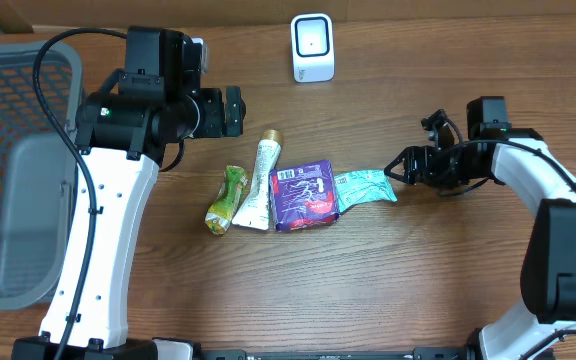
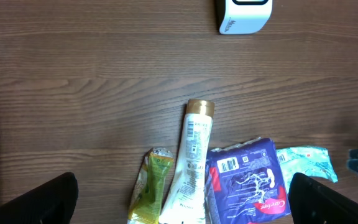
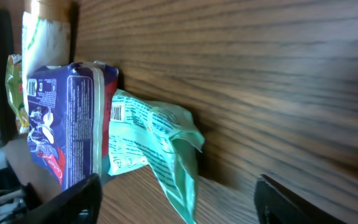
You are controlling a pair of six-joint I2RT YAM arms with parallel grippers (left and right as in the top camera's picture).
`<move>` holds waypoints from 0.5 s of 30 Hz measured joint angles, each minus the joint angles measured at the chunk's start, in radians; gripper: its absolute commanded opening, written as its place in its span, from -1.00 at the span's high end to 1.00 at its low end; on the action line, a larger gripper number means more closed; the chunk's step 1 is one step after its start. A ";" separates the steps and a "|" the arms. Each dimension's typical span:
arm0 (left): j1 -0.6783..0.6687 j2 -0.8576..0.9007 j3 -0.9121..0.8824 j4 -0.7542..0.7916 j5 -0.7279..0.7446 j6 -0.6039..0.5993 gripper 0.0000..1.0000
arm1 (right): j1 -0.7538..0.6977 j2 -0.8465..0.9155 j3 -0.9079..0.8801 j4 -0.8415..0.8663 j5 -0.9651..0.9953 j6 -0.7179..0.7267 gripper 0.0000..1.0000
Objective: Scan the item barcode
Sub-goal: 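Reach the right gripper to the green-white pouch and grasp it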
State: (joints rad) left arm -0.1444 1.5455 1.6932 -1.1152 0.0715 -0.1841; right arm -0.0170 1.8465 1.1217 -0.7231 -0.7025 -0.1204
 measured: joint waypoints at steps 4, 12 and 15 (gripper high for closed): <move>0.000 0.000 0.000 0.000 0.000 0.000 -0.99 | 0.021 0.029 0.000 0.005 -0.009 0.001 -0.47; 0.000 0.000 0.000 0.000 0.000 0.000 -0.99 | 0.023 0.095 0.000 0.046 -0.035 0.005 -0.08; 0.000 0.000 0.000 0.000 0.000 0.000 -0.99 | 0.023 0.140 0.000 0.048 -0.067 0.003 0.03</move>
State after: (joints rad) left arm -0.1444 1.5455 1.6932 -1.1149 0.0715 -0.1841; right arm 0.0063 1.9865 1.1217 -0.6746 -0.7692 -0.1173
